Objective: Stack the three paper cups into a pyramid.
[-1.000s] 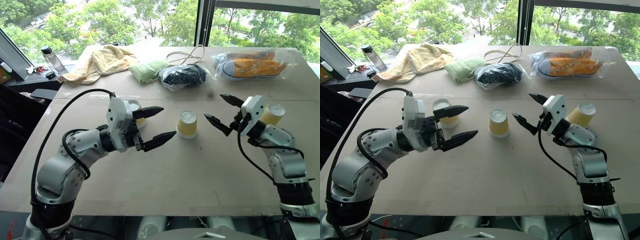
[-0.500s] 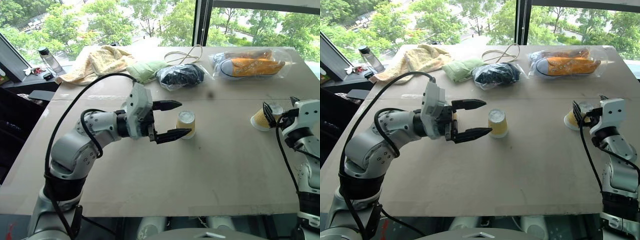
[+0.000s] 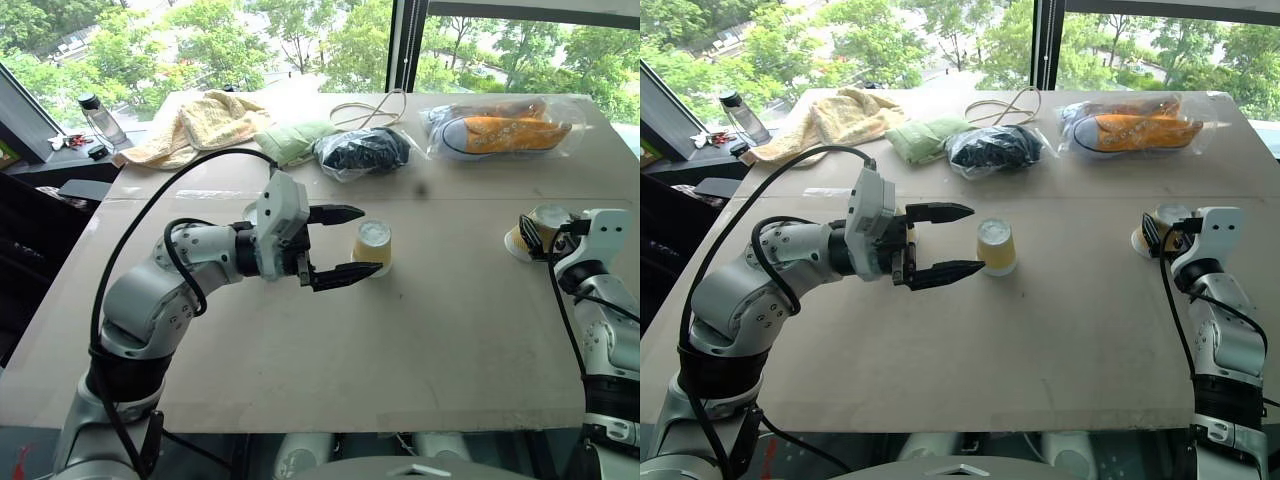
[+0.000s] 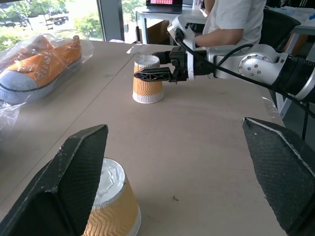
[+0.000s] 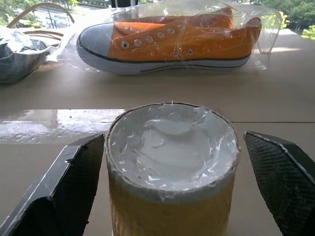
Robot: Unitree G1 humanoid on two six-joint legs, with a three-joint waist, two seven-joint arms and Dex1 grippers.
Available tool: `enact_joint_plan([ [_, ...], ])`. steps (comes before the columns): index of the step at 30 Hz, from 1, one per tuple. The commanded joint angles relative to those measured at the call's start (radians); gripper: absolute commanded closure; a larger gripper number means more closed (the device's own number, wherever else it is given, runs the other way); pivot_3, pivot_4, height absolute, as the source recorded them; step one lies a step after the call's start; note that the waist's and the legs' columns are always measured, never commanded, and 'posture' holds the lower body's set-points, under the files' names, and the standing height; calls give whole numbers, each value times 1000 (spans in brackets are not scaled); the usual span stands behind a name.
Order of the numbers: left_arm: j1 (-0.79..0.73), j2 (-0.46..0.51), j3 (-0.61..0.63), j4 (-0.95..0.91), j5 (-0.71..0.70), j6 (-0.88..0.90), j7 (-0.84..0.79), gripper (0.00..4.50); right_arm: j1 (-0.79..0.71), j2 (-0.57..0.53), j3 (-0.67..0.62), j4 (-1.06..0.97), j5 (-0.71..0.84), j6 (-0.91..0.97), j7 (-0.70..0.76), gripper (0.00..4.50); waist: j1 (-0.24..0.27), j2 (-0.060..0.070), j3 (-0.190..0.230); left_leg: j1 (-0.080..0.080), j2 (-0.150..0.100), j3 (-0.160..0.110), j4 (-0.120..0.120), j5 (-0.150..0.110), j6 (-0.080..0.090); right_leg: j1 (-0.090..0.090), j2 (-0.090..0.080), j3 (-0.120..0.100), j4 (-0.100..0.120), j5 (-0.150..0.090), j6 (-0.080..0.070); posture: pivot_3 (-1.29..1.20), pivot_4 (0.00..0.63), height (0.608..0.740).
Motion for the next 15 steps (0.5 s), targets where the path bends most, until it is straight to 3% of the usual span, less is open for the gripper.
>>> enact_joint_plan([
  [1, 2, 3, 34, -34, -11, -9, 6, 0, -10, -2, -2, -50, 29, 3, 11, 60, 1, 0, 0, 0, 0, 0, 0, 0, 0, 0, 0, 0, 0, 0, 0, 0, 150, 740],
  [6, 0, -20, 50, -38, -17, -31, 15, 0, -8, -7, 23, -95, 43, 26, 30, 2102, 1, 0, 0, 0, 0, 0, 0, 0, 0, 0, 0, 0, 0, 0, 0, 0, 150, 740],
  [15, 99, 51, 99, -35, 13, -51, -18, 0, 5, -8, 210, -292, 99, 117, 184, 2179, -10, 0, 0, 0, 1, 0, 0, -1, 1, 0, 0, 0, 1, 0, 0, 0, 150, 740],
])
